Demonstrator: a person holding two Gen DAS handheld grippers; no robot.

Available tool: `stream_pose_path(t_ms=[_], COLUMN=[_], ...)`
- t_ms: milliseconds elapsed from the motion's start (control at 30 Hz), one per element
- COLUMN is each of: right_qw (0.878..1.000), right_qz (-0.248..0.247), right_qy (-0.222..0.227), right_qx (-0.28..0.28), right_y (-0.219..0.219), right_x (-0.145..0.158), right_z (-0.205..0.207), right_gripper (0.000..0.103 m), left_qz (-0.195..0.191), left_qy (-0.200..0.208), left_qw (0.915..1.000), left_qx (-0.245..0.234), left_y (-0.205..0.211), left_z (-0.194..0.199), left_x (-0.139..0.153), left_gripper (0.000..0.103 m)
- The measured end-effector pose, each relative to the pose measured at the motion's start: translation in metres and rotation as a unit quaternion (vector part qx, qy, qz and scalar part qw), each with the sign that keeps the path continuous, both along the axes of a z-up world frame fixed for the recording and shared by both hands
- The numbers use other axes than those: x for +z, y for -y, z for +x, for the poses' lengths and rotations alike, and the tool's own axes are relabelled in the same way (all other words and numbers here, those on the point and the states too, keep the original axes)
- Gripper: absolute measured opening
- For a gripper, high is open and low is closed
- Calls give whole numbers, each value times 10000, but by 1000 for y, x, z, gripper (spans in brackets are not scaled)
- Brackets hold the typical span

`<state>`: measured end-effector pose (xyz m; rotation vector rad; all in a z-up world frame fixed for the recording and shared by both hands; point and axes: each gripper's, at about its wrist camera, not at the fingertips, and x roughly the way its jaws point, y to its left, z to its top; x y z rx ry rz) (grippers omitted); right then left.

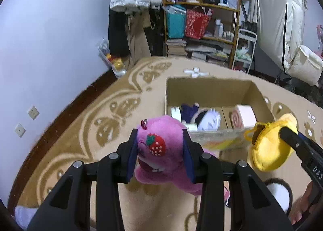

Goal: Organize soft objects
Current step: 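Lift the pink plush with the left tool while the right tool carries the duck over the box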

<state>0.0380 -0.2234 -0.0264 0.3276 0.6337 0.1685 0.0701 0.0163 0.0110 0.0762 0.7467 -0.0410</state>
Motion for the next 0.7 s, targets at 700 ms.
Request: stream_pose_path(t_ms=[700], right_qw=[9981], right_qz=[-385], right_qy=[341], right_qx=[338], right_y=[-16], right_x=[44], right_z=[47], right_gripper=[38], left_qz=[414], left_qy=[429], left_qw=[9981], left_qx=[-147], left_y=[21], left_z=[64], left_x=[41], left_gripper=[38])
